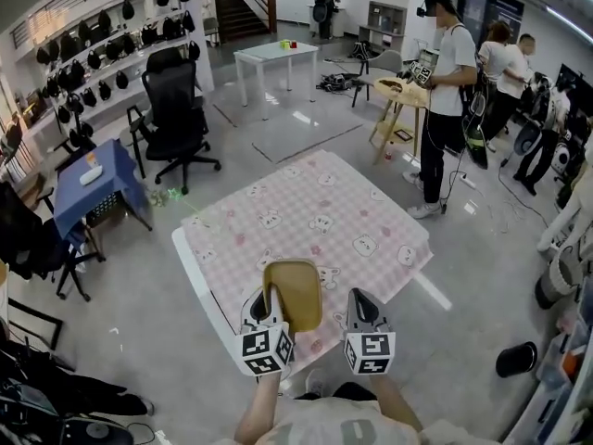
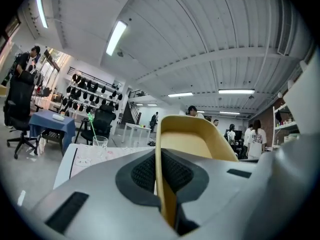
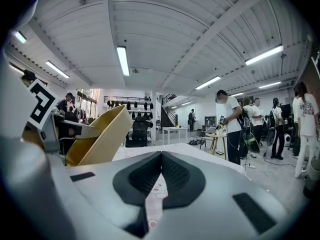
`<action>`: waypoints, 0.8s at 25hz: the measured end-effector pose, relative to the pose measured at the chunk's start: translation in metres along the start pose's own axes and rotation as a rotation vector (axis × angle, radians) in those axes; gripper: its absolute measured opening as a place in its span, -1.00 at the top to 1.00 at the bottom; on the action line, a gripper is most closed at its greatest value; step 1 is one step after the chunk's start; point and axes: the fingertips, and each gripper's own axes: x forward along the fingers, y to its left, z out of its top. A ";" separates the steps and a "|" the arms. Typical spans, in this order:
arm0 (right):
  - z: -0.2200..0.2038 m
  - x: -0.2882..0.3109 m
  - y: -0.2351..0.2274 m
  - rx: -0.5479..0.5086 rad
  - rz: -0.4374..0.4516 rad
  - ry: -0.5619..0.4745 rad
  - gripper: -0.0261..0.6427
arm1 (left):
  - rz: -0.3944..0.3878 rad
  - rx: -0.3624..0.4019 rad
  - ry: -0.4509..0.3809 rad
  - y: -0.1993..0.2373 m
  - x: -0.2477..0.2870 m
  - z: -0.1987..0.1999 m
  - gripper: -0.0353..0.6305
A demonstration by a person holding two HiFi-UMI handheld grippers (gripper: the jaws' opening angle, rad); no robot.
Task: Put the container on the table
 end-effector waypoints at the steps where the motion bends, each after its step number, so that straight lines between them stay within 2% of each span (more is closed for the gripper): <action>1: 0.003 0.005 -0.001 -0.002 0.002 -0.003 0.83 | 0.000 0.000 0.009 0.000 0.004 -0.002 0.81; 20: 0.014 0.041 -0.034 0.000 0.056 -0.010 0.83 | 0.097 0.017 0.037 -0.011 0.033 -0.013 0.81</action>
